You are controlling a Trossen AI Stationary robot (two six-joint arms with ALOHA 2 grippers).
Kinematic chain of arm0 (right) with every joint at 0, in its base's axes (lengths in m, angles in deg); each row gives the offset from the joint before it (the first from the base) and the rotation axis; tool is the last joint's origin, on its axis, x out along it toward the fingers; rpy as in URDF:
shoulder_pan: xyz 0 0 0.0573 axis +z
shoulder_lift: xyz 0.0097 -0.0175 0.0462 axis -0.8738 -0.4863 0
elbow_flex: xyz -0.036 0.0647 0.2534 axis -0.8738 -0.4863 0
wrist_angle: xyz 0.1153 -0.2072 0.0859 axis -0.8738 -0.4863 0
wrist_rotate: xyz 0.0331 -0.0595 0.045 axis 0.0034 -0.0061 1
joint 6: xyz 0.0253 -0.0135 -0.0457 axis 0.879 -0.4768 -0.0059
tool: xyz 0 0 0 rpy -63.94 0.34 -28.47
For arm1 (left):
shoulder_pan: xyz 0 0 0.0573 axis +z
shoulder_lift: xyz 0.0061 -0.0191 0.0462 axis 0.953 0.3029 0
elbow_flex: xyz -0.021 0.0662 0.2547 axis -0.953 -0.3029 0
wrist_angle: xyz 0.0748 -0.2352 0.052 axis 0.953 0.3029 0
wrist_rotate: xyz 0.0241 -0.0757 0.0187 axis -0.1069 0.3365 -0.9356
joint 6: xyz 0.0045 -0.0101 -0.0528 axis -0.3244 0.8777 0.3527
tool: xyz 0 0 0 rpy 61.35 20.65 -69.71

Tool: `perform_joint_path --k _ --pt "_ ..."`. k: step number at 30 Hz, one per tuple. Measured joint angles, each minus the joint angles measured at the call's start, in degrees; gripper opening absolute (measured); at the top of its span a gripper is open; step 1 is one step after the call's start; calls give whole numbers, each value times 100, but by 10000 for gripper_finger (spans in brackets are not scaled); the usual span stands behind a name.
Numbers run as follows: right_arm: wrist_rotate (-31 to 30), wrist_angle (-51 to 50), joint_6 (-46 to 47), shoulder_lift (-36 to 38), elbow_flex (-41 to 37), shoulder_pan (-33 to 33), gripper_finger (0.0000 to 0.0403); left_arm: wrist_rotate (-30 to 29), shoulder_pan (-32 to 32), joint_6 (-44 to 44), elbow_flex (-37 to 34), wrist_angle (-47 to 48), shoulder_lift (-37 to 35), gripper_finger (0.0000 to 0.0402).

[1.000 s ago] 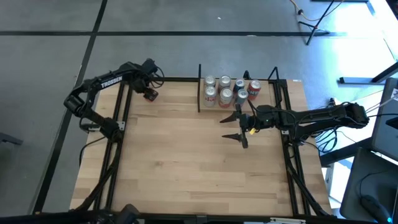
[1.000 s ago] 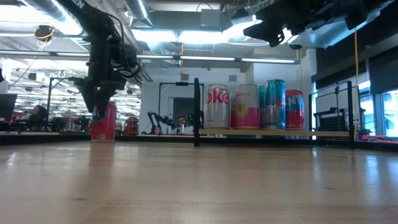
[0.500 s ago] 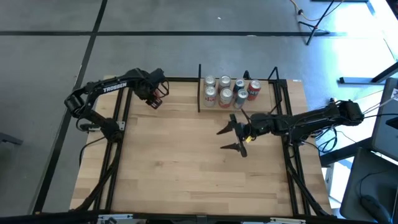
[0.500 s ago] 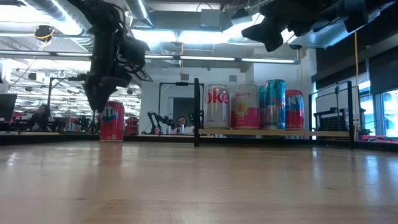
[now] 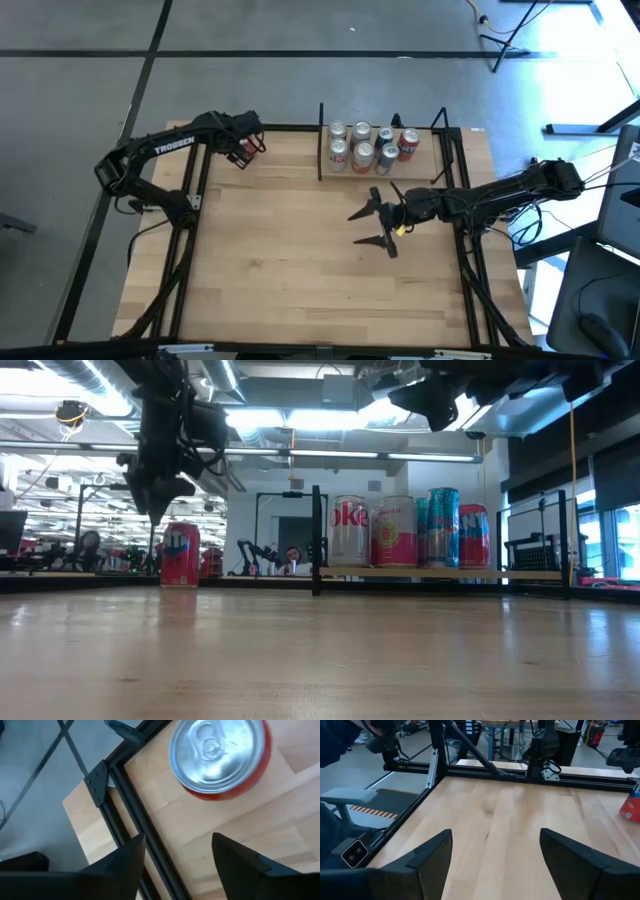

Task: Place canned beverage on shelf
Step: Put the red soda can on the shelf aligned with the other red soda can

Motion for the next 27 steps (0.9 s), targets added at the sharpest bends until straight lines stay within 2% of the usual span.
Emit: perform_joint_path --k 6,11,14,23,27 --pt "7 -14 0 0 2 0 285 509 158 -155 0 -352 -4 269" --pt "7 -56 0 0 4 0 285 545 304 -48 0 -911 -4 331" --pt "7 -58 4 0 7 0 285 597 474 -164 0 -1091 14 355" --pt "-20 -73 50 -120 11 0 285 1611 984 -572 -48 -1827 235 356" --pt "-93 -56 60 -169 13 0 285 1775 1095 -629 -52 -1964 357 351"
